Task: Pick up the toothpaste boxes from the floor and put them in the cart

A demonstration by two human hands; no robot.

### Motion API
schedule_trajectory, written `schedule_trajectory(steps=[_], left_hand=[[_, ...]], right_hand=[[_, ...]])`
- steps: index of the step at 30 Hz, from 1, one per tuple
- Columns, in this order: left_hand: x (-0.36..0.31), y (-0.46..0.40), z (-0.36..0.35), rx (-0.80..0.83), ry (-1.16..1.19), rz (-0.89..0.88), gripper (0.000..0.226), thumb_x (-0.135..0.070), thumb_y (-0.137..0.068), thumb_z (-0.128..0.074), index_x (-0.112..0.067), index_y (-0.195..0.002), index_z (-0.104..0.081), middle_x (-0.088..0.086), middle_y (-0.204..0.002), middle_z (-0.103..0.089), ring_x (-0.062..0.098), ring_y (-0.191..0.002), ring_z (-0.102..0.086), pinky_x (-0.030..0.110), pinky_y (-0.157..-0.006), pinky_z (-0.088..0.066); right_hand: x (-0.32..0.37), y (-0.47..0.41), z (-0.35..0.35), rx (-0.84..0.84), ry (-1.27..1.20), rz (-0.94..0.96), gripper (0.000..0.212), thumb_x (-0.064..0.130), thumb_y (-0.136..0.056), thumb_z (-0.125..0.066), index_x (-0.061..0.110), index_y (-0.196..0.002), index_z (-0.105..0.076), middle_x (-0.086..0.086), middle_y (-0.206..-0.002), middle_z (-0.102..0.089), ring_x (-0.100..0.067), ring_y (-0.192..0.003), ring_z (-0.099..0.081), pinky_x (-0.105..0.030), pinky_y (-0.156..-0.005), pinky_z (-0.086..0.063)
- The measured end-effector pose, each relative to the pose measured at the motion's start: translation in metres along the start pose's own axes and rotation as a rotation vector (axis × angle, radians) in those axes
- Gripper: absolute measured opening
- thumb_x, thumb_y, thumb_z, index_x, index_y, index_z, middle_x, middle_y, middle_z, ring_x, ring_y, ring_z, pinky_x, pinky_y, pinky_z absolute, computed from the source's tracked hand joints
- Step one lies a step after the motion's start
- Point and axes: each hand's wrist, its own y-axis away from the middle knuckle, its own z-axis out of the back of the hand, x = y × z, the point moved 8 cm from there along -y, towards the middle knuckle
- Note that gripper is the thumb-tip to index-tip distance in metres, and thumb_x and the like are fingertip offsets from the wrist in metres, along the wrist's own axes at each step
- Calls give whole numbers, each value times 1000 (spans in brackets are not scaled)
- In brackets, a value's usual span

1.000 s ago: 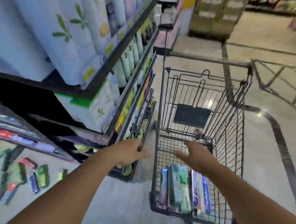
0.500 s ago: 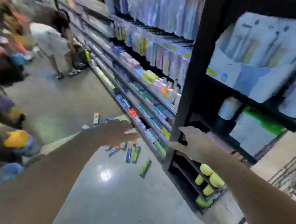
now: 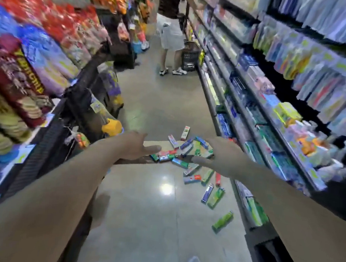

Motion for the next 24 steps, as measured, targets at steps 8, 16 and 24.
schedule_trajectory(steps=[8,16,24], left_hand=[[17,-83,39,3,69,143,79,-72,-87,-47,-11,-137,-44,16,-139,-50,35,-127,-48,40,-98,-40],[57,-174,60,76,100,178,89,-74,-88,-40,-16,-154,-22,11,-155,-32,31,-142,-31,43,-109,-30],[122,-309,87,164,85,105,97,-76,-86,-40,-14,-156,-17,14,-157,-29,30,-145,-27,43,-116,-27]], right_hand=[[-11,-133,27,40,18,108,94,82,-77,-45,21,-148,-34,-5,-149,-41,-26,-135,-39,-41,-107,-33],[9,-261,17,83,33,161,94,81,-79,-45,20,-149,-31,-1,-151,-38,-24,-136,-37,-39,-105,-32],[32,-397,9,139,38,94,92,78,-81,-44,18,-150,-30,-1,-153,-36,-23,-137,-36,-39,-105,-32]])
